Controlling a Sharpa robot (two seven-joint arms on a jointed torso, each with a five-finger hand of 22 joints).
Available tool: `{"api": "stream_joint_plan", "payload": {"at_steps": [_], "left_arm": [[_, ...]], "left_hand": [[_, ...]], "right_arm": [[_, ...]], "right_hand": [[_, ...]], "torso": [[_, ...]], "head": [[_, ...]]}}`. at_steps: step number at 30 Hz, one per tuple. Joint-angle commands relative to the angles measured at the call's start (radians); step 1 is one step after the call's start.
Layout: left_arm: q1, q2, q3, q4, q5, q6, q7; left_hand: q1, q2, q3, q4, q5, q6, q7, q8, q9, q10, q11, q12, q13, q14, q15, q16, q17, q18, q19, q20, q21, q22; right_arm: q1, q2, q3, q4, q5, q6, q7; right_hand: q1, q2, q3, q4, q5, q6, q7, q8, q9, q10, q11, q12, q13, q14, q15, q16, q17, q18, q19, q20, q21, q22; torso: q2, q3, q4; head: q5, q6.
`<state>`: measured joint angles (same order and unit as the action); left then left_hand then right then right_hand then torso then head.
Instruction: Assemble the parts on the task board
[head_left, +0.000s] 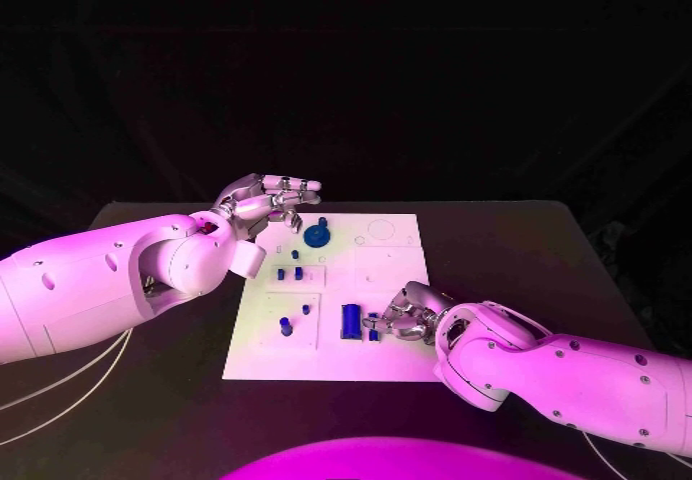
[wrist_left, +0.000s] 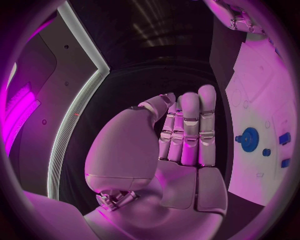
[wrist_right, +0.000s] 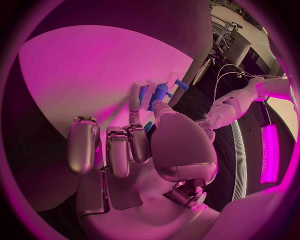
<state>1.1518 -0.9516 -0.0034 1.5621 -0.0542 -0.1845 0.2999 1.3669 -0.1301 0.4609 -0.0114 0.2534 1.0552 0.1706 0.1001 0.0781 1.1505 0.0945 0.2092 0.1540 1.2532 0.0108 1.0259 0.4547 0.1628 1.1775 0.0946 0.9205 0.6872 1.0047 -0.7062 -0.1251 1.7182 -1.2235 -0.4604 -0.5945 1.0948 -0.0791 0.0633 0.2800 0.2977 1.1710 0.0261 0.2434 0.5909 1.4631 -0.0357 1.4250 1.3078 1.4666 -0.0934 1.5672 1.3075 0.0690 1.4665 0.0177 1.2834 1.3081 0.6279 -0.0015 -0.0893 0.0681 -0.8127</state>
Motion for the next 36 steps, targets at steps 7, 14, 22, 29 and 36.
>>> {"api": "stream_joint_plan", "payload": {"at_steps": [7,14,22,29,36], "left_arm": [[0.000,0.000,0.001,0.001,0.005,0.018,0.003],[0.000,0.000,0.001,-0.001,0.005,0.017,0.005],[-0.002,0.010,0.000,-0.018,0.024,0.013,0.020],[-0.013,0.060,0.000,-0.087,0.090,0.003,0.055],[-0.030,0.119,0.001,-0.176,0.148,-0.084,0.127]], "left_hand": [[0.002,0.008,-0.006,-0.001,0.002,-0.003,0.003,0.000,-0.001,-0.007,0.000,0.004,0.001,-0.007,0.000,-0.002,-0.002,0.013,-0.004,0.002,-0.004,-0.002],[0.002,0.008,-0.006,-0.001,0.002,-0.003,0.003,0.000,-0.001,-0.007,0.000,0.004,0.001,-0.007,0.000,-0.002,-0.002,0.013,-0.004,0.002,-0.004,-0.002],[0.000,0.008,-0.009,0.000,0.001,-0.004,0.004,0.000,-0.002,-0.008,0.001,0.005,0.002,-0.008,0.000,-0.001,-0.003,0.013,-0.004,0.003,-0.007,-0.004],[-0.035,-0.003,-0.042,0.021,-0.001,-0.010,0.005,0.000,-0.004,-0.015,0.001,0.008,0.002,-0.051,0.009,-0.022,-0.018,0.020,-0.050,0.010,-0.071,-0.067],[-0.048,0.002,-0.092,0.058,-0.002,-0.025,0.021,0.001,-0.007,-0.045,0.031,-0.027,-0.036,-0.227,0.044,-0.282,-0.160,0.017,-0.209,0.047,-0.284,-0.186]], "right_arm": [[-0.003,-0.022,-0.001,0.020,-0.045,-0.001,0.010],[-0.004,-0.061,-0.001,0.048,-0.050,-0.022,0.071],[0.040,-0.142,0.000,0.041,0.308,-0.050,0.481],[0.114,-0.157,0.002,-0.086,0.693,0.050,0.739],[0.164,-0.098,0.012,-0.279,0.888,0.097,0.860]], "right_hand": [[0.008,0.008,-0.015,-0.006,0.009,-0.007,0.001,0.009,0.005,0.055,-0.006,0.004,0.183,0.104,-0.006,0.004,0.263,-0.016,0.033,-0.005,-0.003,0.140],[0.076,0.015,-0.017,-0.047,-0.006,-0.023,0.003,0.009,0.009,0.050,-0.005,-0.009,0.176,0.104,-0.006,0.004,0.263,-0.014,0.029,-0.006,-0.018,0.135],[0.199,0.037,-0.017,-0.096,-0.008,-0.150,0.071,-0.095,-0.043,-0.163,0.055,-0.425,-0.052,0.027,0.041,-0.171,0.000,0.067,-0.137,0.033,-0.546,-0.087],[0.314,0.034,0.006,-0.098,-0.081,-0.214,0.122,-0.165,-0.128,-0.449,0.109,-1.031,-0.525,-0.276,0.102,-0.936,-0.688,0.106,-0.402,0.107,-1.084,-0.416],[0.363,0.019,0.026,-0.062,-0.099,-0.196,0.146,-0.180,-0.243,-0.396,0.161,-1.260,-0.901,-0.404,0.189,-1.317,-0.922,0.119,-0.580,0.205,-1.219,-0.656]], "torso": [[0.000,-0.0003,0.0001],[-0.002,-0.0002,0.0004],[-0.016,-0.0090,-0.0071],[-0.054,-0.0276,-0.0123],[-0.088,-0.0406,-0.0202]], "head": [[0.001,-0.003],[0.001,0.002],[-0.002,0.025],[-0.013,0.077],[-0.021,0.131]]}}
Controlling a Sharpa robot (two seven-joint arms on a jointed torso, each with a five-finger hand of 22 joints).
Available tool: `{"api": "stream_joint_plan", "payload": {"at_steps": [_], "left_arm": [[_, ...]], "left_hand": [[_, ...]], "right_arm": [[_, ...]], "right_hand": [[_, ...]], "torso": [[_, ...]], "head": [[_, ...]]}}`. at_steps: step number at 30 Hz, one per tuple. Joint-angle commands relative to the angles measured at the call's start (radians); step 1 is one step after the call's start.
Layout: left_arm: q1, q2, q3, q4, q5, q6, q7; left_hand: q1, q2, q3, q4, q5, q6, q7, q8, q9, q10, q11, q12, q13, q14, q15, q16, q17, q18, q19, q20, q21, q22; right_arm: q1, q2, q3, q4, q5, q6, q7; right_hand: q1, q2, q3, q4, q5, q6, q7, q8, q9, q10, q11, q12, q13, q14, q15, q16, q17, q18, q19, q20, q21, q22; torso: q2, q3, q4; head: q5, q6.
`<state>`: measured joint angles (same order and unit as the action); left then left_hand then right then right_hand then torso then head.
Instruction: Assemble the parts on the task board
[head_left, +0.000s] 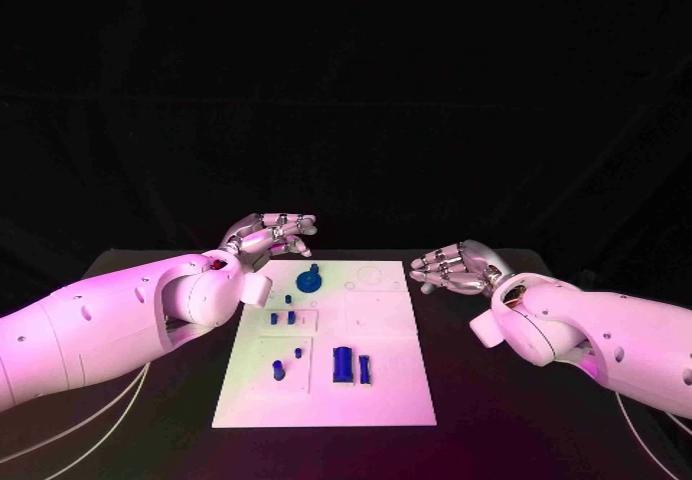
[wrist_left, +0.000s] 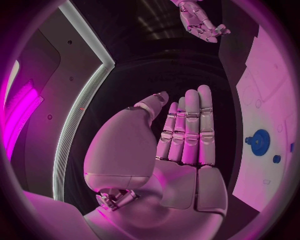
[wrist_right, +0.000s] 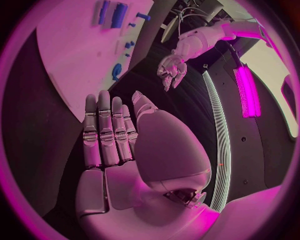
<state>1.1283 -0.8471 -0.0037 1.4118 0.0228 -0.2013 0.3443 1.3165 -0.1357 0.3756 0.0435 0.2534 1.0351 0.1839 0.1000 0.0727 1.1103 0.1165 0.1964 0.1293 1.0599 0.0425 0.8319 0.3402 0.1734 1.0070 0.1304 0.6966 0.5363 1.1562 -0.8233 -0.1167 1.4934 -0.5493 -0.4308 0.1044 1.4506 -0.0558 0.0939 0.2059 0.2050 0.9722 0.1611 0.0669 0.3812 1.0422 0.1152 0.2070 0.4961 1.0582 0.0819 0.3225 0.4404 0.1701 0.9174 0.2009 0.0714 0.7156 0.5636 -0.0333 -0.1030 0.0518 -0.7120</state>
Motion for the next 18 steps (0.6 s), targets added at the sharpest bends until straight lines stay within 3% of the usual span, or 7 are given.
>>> {"api": "stream_joint_plan", "payload": {"at_steps": [1,4,6,8,10,13,18], "left_arm": [[-0.009,0.020,0.001,-0.036,0.079,-0.076,0.091],[-0.016,0.044,0.001,-0.077,0.104,-0.090,0.117],[-0.020,0.059,0.001,-0.101,0.116,-0.095,0.129],[-0.022,0.073,0.002,-0.124,0.130,-0.102,0.142],[-0.023,0.084,0.002,-0.141,0.139,-0.111,0.154],[-0.024,0.096,0.002,-0.156,0.146,-0.124,0.167],[-0.025,0.115,0.002,-0.171,0.150,-0.140,0.178]], "left_hand": [[0.005,0.007,-0.007,0.005,-0.002,-0.009,0.009,-0.001,-0.003,-0.009,0.013,-0.022,-0.018,-0.055,0.021,-0.137,-0.068,0.004,-0.061,0.019,-0.094,-0.055],[0.014,0.009,-0.004,0.014,-0.002,-0.032,0.014,-0.015,-0.006,-0.030,0.033,-0.066,-0.048,-0.138,0.066,-0.334,-0.154,-0.025,-0.197,0.073,-0.273,-0.162],[0.016,0.008,-0.014,0.019,-0.003,-0.041,0.016,-0.023,-0.007,-0.040,0.041,-0.090,-0.062,-0.159,0.083,-0.420,-0.191,-0.030,-0.235,0.102,-0.356,-0.216],[0.017,0.009,-0.045,0.023,-0.003,-0.053,0.016,-0.033,-0.007,-0.054,0.055,-0.119,-0.065,-0.175,0.100,-0.517,-0.237,-0.019,-0.247,0.133,-0.438,-0.276],[0.014,0.019,-0.089,0.028,-0.001,-0.070,0.019,-0.035,-0.007,-0.078,0.053,-0.134,-0.067,-0.176,0.117,-0.597,-0.273,-0.002,-0.245,0.157,-0.503,-0.327],[0.013,0.033,-0.139,0.030,0.001,-0.088,-0.004,-0.037,-0.008,-0.103,0.075,-0.138,-0.068,-0.171,0.126,-0.661,-0.278,-0.003,-0.236,0.160,-0.553,-0.367],[0.027,0.056,-0.184,0.022,0.002,-0.088,0.009,-0.036,-0.008,-0.108,0.072,-0.135,-0.067,-0.147,0.126,-0.716,-0.277,-0.004,-0.207,0.160,-0.591,-0.403]], "right_arm": [[0.018,0.028,0.005,-0.074,0.228,0.069,0.171],[0.030,0.059,0.009,-0.140,0.264,0.078,0.199],[0.034,0.077,0.010,-0.175,0.276,0.083,0.211],[0.037,0.093,0.012,-0.204,0.285,0.086,0.222],[0.039,0.107,0.014,-0.226,0.290,0.088,0.230],[0.043,0.121,0.016,-0.248,0.294,0.093,0.237],[0.046,0.129,0.017,-0.263,0.295,0.095,0.241]], "right_hand": [[0.006,0.000,-0.005,0.015,-0.004,0.001,0.010,-0.005,-0.043,0.021,0.012,-0.054,-0.111,-0.006,0.020,-0.095,-0.071,0.015,-0.038,0.025,-0.010,-0.080],[-0.010,0.011,-0.025,0.021,-0.018,-0.007,0.019,-0.004,-0.101,0.032,0.021,-0.095,-0.224,0.011,0.031,-0.178,-0.149,0.017,-0.058,0.043,-0.010,-0.179],[-0.024,0.018,-0.045,0.016,-0.022,-0.017,0.021,-0.005,-0.133,0.028,0.030,-0.112,-0.276,0.017,0.040,-0.217,-0.192,0.018,-0.066,0.050,-0.010,-0.233],[-0.031,0.028,-0.056,0.010,-0.022,-0.025,0.021,-0.004,-0.155,0.019,0.038,-0.128,-0.311,0.013,0.048,-0.244,-0.225,0.016,-0.072,0.054,-0.010,-0.271],[-0.037,0.033,-0.074,-0.005,-0.027,-0.028,0.019,-0.005,-0.182,0.022,0.045,-0.139,-0.349,0.018,0.052,-0.258,-0.265,0.019,-0.076,0.059,-0.008,-0.318],[-0.043,0.049,-0.088,-0.019,-0.027,-0.029,0.019,-0.004,-0.210,0.018,0.045,-0.142,-0.386,0.024,0.055,-0.261,-0.302,0.017,-0.071,0.061,-0.008,-0.362],[-0.048,0.060,-0.101,-0.032,-0.025,-0.026,0.027,-0.004,-0.231,0.021,0.045,-0.142,-0.413,0.041,0.053,-0.260,-0.330,0.017,-0.061,0.060,-0.007,-0.396]], "torso": [[-0.026,-0.0089,-0.0074],[-0.037,-0.0101,-0.0077],[-0.045,-0.0113,-0.0066],[-0.050,-0.0112,-0.0049],[-0.051,-0.0084,-0.0037],[-0.051,-0.0050,-0.0042],[-0.052,-0.0023,0.0013]], "head": [[-0.004,0.034],[-0.004,0.046],[-0.004,0.055],[-0.002,0.059],[0.003,0.062],[0.009,0.068],[0.014,0.064]]}}
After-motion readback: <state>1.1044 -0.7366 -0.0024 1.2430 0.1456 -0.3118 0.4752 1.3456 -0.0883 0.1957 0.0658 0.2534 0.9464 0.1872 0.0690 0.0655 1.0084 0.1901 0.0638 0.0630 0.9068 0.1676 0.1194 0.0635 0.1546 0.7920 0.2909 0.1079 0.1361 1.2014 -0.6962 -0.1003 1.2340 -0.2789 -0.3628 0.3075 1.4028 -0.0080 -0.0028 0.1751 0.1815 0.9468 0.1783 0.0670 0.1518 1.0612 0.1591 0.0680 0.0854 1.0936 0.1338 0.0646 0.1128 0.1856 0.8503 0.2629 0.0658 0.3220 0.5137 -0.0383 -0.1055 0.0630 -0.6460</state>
